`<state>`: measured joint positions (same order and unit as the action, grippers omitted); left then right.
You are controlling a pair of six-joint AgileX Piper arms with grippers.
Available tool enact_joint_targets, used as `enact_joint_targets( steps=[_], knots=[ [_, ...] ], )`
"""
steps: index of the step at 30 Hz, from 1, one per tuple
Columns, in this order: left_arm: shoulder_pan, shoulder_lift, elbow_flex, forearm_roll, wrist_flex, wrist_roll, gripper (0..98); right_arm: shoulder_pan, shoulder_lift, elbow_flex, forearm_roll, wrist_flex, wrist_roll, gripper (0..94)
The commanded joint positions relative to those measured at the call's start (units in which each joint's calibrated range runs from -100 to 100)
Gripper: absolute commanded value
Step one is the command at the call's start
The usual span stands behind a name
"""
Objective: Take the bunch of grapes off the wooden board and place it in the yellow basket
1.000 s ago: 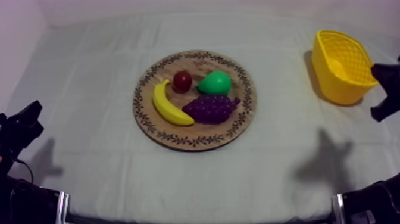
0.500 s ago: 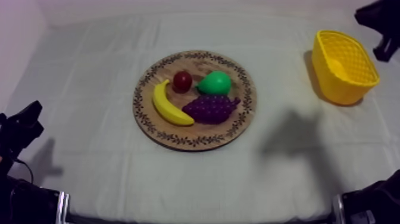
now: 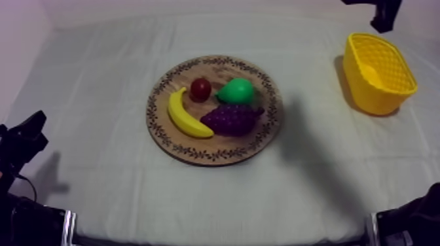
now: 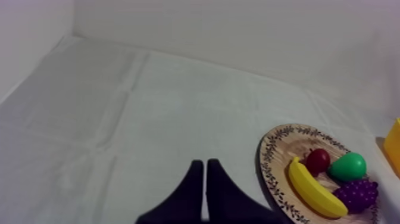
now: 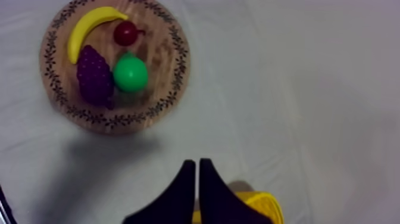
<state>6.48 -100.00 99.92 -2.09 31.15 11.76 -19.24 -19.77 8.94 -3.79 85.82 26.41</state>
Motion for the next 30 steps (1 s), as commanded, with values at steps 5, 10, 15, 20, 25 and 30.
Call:
enact_joint_targets(
  steps=[5, 10, 15, 20, 25, 30],
  knots=[
    [0.0, 0.0, -0.03, -0.03, -0.03, -0.01, 0.1, -3.24, 8.68, -6.52, 1.02, 6.51, 0.28, 0.7],
    [0.0, 0.0, -0.03, -0.03, -0.03, -0.01, 0.1, -5.22, 14.71, -10.56, 1.45, 9.96, 0.23, 0.7],
    [0.0, 0.0, -0.03, -0.03, -0.03, -0.01, 0.1, -7.23, 19.91, -13.81, 1.62, 11.87, -0.73, 0.7],
    [0.0, 0.0, -0.03, -0.03, -0.03, -0.01, 0.1, -9.45, 24.05, -15.32, 1.95, 12.32, -1.85, 0.7],
    [0.0, 0.0, -0.03, -0.03, -0.03, -0.01, 0.1, -11.31, 27.5, -15.8, 2.1, 12.44, -2.13, 0.7],
    [0.0, 0.0, -0.03, -0.03, -0.03, -0.01, 0.1, -11.89, 30.13, -16.8, 1.58, 11.97, -1.78, 8.3]
  ],
)
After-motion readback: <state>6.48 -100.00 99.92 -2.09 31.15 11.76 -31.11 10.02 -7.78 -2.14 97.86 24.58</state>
